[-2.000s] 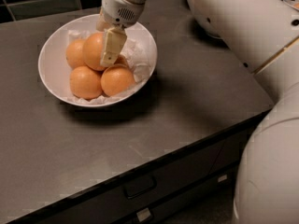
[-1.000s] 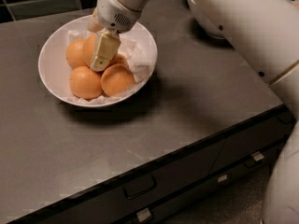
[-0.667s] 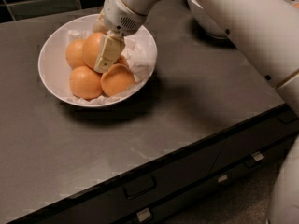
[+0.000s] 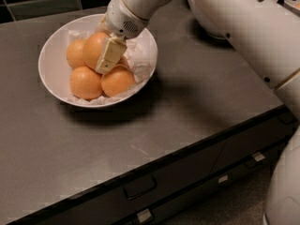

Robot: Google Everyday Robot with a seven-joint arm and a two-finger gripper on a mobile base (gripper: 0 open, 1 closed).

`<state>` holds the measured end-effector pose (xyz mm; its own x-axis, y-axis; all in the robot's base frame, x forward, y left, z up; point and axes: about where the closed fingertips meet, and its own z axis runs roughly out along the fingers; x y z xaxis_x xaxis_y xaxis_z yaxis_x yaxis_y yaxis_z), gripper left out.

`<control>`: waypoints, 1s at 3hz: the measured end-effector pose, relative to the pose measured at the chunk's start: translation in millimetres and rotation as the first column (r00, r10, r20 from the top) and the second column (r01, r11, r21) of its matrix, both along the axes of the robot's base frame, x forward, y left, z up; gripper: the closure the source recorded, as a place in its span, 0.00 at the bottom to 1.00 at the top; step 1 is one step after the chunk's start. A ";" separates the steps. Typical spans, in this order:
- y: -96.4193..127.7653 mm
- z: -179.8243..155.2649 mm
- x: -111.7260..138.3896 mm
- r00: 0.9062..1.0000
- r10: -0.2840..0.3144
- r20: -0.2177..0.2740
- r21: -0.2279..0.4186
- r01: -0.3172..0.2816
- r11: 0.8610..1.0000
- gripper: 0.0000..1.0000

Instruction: Pick orange from white bowl

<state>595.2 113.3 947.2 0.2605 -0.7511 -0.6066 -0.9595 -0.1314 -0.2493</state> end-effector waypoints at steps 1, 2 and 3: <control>1.4 -2.5 3.0 1.000 0.004 -0.005 0.006 -0.004 1.000 0.32; 1.4 -4.1 4.1 1.000 0.004 -0.008 0.010 -0.004 1.000 0.34; 1.6 -5.9 5.3 1.000 0.004 -0.012 0.013 -0.004 1.000 0.40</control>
Offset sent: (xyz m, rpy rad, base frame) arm 0.0100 -0.0027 -0.0078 0.0241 0.0166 -0.0039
